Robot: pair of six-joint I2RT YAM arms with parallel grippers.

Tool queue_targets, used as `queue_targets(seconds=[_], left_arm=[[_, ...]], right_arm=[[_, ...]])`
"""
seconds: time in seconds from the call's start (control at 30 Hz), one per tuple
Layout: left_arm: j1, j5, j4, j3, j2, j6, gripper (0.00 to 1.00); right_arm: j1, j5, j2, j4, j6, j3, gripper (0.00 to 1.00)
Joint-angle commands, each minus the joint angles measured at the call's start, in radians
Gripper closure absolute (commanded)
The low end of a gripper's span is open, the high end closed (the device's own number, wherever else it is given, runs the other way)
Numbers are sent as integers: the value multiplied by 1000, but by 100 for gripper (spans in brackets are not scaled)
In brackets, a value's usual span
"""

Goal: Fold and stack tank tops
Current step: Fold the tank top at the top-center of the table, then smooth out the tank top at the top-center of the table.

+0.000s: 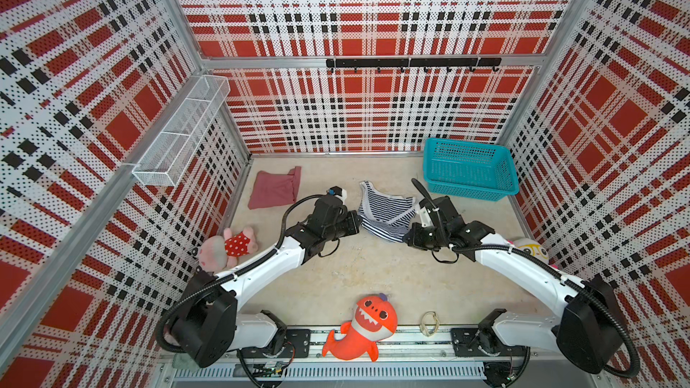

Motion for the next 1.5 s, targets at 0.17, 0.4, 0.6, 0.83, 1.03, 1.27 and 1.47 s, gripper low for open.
queue_targets(seconds=[0.17, 0.4, 0.6, 0.83, 1.03, 1.27, 1.47], left_arm=[[73, 46, 70, 170, 200, 134, 100], [120, 102, 124, 350, 413, 184, 100], [155, 122, 181, 485, 600, 210, 100], [170, 113, 263, 692, 807, 254, 100], [202, 144, 252, 814, 900, 255, 39], [188, 81, 240, 675, 723, 266, 25], [115, 100, 256, 673, 819, 187, 34]], right_arm=[[-121, -55, 172, -21, -197, 141, 100], [-204, -63, 328, -21, -307, 282, 100], [-265, -85, 491, -24, -393, 410, 100], [-298, 4, 637, 36, -438, 559, 100], [-299, 66, 714, 87, -429, 622, 61], [-230, 145, 483, 191, -387, 440, 55], [-123, 165, 444, 358, -213, 282, 80]])
